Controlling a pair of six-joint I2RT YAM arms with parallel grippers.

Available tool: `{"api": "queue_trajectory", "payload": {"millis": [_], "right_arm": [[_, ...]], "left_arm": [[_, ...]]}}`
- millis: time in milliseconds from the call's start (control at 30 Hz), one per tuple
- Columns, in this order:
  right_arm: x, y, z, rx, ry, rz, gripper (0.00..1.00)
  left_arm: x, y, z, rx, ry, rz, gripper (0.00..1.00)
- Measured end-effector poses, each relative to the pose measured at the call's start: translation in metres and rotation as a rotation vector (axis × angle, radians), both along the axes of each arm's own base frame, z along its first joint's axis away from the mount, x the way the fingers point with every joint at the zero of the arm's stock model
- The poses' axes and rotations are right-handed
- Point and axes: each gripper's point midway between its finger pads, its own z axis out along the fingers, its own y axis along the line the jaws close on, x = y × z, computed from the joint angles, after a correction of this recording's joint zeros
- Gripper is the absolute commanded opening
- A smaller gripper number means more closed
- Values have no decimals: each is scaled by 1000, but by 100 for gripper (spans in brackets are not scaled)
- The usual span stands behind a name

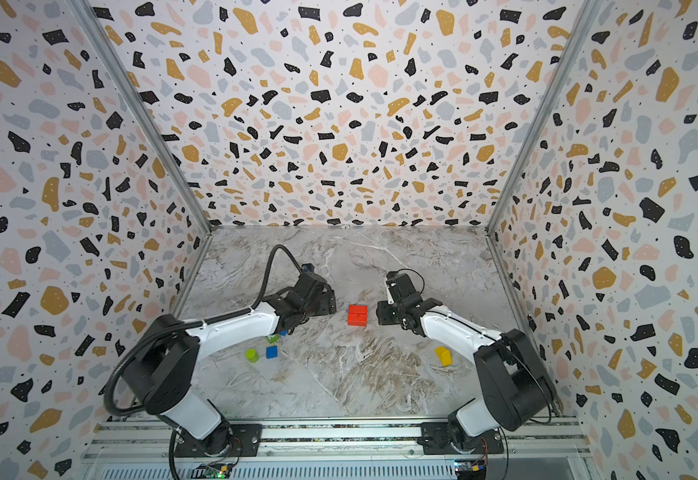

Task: Build the wood block tower
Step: 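Withdraw both grippers and move the right gripper toward the light blue block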

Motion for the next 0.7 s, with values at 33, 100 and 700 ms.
{"api": "queue_trajectory", "payload": {"millis": [33,100,700], "right_arm": [[-1,-2,5,-4,-12,0,54],[-4,-7,15,-12,-33,-2,57],[-9,-120,18,27,26,-314,70]], "left_arm": [[-3,7,6,-3,-11,7,100],[-12,26,18,-2,-33,26,100],[-69,71,20,25,-6,-32,100]]}}
